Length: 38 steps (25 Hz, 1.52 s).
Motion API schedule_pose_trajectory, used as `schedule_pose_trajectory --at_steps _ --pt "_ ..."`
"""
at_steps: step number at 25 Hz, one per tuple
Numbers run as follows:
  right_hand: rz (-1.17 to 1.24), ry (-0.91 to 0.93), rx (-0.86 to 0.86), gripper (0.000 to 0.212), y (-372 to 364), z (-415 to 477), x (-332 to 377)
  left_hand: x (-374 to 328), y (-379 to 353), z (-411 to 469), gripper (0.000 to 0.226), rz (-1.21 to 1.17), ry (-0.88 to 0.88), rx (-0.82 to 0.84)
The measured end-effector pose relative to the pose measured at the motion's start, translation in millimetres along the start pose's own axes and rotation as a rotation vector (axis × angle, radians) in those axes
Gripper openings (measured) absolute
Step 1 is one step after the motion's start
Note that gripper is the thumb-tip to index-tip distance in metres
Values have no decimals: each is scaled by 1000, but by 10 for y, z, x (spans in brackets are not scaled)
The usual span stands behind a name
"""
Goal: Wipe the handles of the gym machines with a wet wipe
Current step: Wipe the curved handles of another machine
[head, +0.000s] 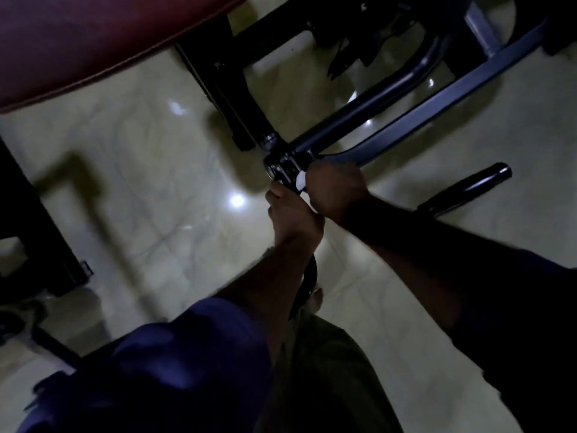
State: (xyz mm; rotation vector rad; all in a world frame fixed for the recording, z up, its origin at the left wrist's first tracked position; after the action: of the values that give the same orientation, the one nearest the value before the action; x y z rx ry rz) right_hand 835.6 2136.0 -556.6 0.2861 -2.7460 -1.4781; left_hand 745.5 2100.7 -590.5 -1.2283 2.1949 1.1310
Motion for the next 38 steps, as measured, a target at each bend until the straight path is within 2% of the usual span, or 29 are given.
schedule_pose_trajectory --at_steps 3,5,7,9,11,13,16,17,19,20,21,23,25,27,28,31,33,34,35,37,38 --pt "69 -98 147 26 -64 -24 -134 42 5 20 85 -6 7 9" --pt "-48 -136 22 27 -93 -489 -404 -3 15 -7 88 15 11 23" --pt "-270 -157 -82 30 -93 -1027 -602 -33 45 -40 91 28 18 15" --pt "-262 -161 -36 24 -192 -1165 -677 -69 57 -89 99 48 23 23" --pt "-19 -196 58 13 -167 -836 -565 -82 31 -108 107 76 19 58" --pt "148 -146 23 16 -37 -330 -287 -96 29 -90 107 86 -36 39" --pt "19 10 -3 27 35 32 25 -206 12 -86 90 307 -256 -94" --pt "4 20 -69 31 13 -35 -52 -236 -31 -84 88 419 -314 -99" --pt "13 -7 -347 27 -1 -441 -351 -346 -109 -127 98 547 -384 -54" --pt "2 -16 -475 25 -15 -677 -504 -410 -149 -154 100 583 -450 -25" --pt "-25 0 -531 28 -89 -894 -619 -486 -196 -193 98 618 -556 -4" --pt "-127 113 -634 36 -126 -1253 -800 -600 -290 -340 78 638 -803 58" --pt "-236 280 -774 27 -73 -1451 -1037 -736 -340 -441 57 569 -968 140" --pt "-262 440 -888 20 -26 -1502 -1307 -882 -393 -470 41 510 -1019 178" --pt "-247 501 -923 18 12 -1500 -1396 -945 -465 -487 40 524 -1023 200" --pt "-200 588 -955 21 86 -1434 -1467 -1080 -851 -462 49 855 -940 287" --pt "-132 533 -876 29 9 -1369 -1645 -1097 -1033 -341 53 1094 -857 321" --pt "-56 394 -759 38 -64 -1296 -1889 -1072 -1059 -237 52 1147 -782 327" --pt "11 215 -616 46 -246 -1188 -2185 -1046 -1049 -146 57 1167 -685 332" --pt "107 -124 -481 48 -441 -1201 -2613 -1006 -1004 -27 71 1045 -535 296" --pt "69 -188 -445 46 -493 -1240 -2520 -1004 -995 -3 71 1017 -511 273"
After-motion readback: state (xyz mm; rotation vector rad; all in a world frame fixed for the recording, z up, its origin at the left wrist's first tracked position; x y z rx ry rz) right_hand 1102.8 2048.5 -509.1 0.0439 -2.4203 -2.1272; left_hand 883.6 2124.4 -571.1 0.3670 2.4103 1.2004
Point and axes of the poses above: each hand's wrist, its own z-axis towards the middle knuckle, its own y-axis out of the back of the hand, x = y × z, the point moved 8 cm from there along z, towards the middle knuckle, and after that the axes turned 8 degrees about -z, right-handed, at the moved point
